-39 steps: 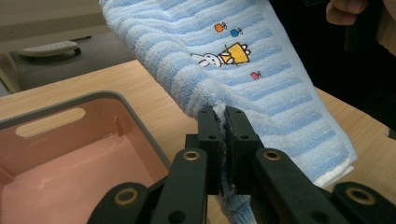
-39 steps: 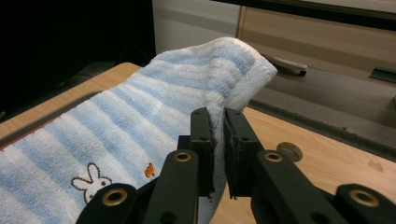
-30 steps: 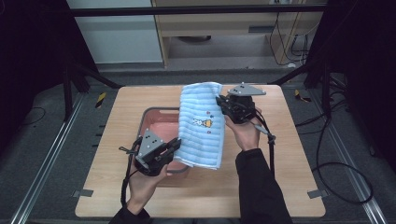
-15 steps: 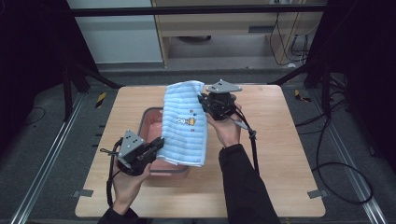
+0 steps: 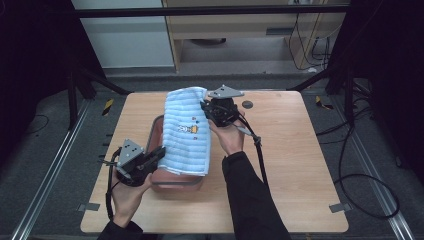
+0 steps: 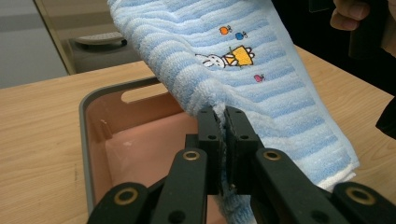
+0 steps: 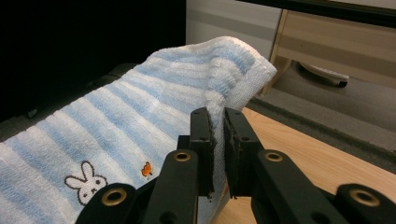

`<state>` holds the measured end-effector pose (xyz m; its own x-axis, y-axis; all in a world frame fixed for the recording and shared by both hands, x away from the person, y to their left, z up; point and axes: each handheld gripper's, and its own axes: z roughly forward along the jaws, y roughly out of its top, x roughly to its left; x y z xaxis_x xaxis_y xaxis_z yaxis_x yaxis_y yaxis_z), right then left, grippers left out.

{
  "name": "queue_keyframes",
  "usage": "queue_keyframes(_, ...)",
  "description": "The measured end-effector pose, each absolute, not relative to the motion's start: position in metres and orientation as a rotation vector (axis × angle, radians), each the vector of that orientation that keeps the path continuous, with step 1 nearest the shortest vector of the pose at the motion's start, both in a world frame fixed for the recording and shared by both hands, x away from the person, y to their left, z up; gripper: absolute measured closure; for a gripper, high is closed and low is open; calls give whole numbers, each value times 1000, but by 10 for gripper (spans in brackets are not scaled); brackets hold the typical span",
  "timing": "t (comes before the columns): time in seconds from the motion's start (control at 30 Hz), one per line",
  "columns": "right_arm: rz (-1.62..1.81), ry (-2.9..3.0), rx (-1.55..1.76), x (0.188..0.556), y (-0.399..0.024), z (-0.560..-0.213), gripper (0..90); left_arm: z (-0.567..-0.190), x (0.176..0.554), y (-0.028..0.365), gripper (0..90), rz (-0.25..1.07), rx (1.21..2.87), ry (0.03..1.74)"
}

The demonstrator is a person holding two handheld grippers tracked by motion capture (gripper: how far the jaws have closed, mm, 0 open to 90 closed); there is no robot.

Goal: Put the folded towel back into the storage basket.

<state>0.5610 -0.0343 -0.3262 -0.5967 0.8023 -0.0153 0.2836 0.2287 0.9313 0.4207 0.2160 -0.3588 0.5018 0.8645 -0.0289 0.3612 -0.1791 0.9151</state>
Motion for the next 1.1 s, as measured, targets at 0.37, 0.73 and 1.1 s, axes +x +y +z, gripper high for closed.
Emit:
queue_keyframes(0.37,1362,2032,999,570,-14,-337,831,-368,426,229,857,655,1776,1076)
queue_keyframes(0.73,1328,2068,993,579,0,-351,831,-379,431,234,857,669,1812,1098)
queue_keyframes(1.1,1304,2109,1018,581,6,-374,830,-396,434,234,857,653,1859,1137)
